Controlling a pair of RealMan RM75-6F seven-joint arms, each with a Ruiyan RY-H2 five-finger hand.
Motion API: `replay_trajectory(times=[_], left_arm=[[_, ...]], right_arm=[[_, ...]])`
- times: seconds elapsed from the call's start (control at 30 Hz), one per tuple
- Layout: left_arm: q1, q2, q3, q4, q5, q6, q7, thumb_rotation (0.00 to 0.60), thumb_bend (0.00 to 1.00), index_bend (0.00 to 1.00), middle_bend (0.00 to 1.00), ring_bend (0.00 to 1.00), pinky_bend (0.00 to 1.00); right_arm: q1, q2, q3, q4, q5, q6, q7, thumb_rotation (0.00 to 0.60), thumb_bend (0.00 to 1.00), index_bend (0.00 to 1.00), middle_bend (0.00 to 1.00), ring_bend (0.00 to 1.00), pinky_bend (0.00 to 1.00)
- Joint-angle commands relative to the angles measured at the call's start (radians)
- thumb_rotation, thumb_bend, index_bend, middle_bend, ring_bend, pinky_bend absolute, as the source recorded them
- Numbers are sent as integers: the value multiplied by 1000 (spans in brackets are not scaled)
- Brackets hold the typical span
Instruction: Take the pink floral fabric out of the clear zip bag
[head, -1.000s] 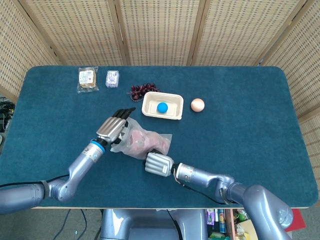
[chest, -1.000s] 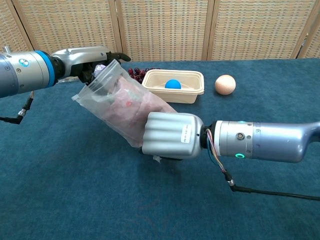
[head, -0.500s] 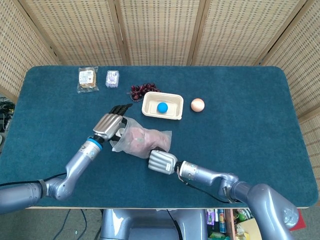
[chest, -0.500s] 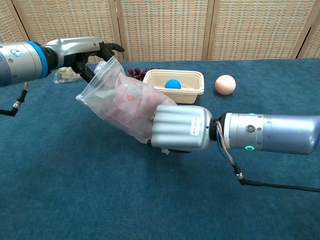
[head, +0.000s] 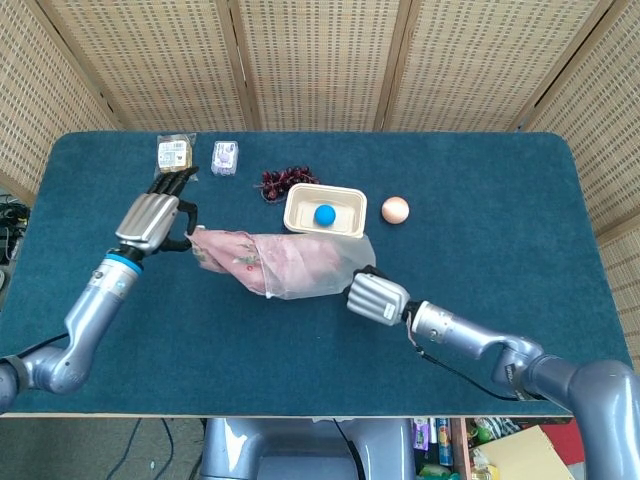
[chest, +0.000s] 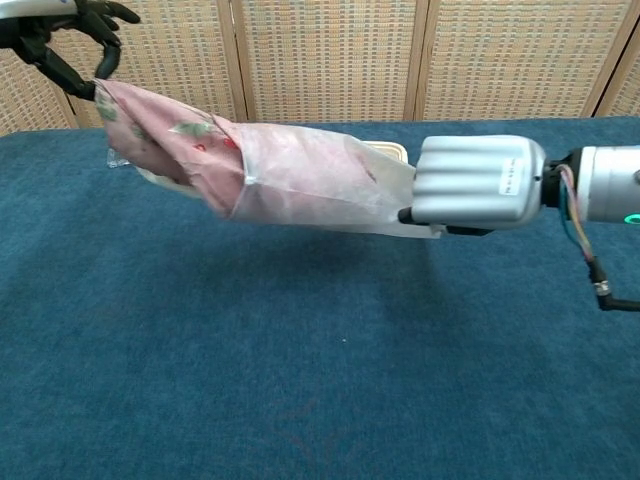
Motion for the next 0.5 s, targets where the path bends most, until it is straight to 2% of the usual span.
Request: replay_trajectory(times=[0.03, 0.2, 0.5], left_arm=[[49, 69, 5, 14, 28, 20, -50, 600, 867, 709, 0, 0, 0], [92, 121, 9, 61, 54, 18, -127, 600, 867, 710, 0, 0, 0], [130, 136, 19, 154, 78, -6, -221, 600, 867, 710, 0, 0, 0]], right_arm=[[-45, 67, -19, -28, 15, 12, -24, 600, 887, 766, 822, 725, 994], [-90, 115, -33, -24, 23, 28, -25, 600, 888, 765, 822, 725, 994], [-140, 134, -46, 1, 24, 43, -16, 600, 888, 766, 822, 725, 994]])
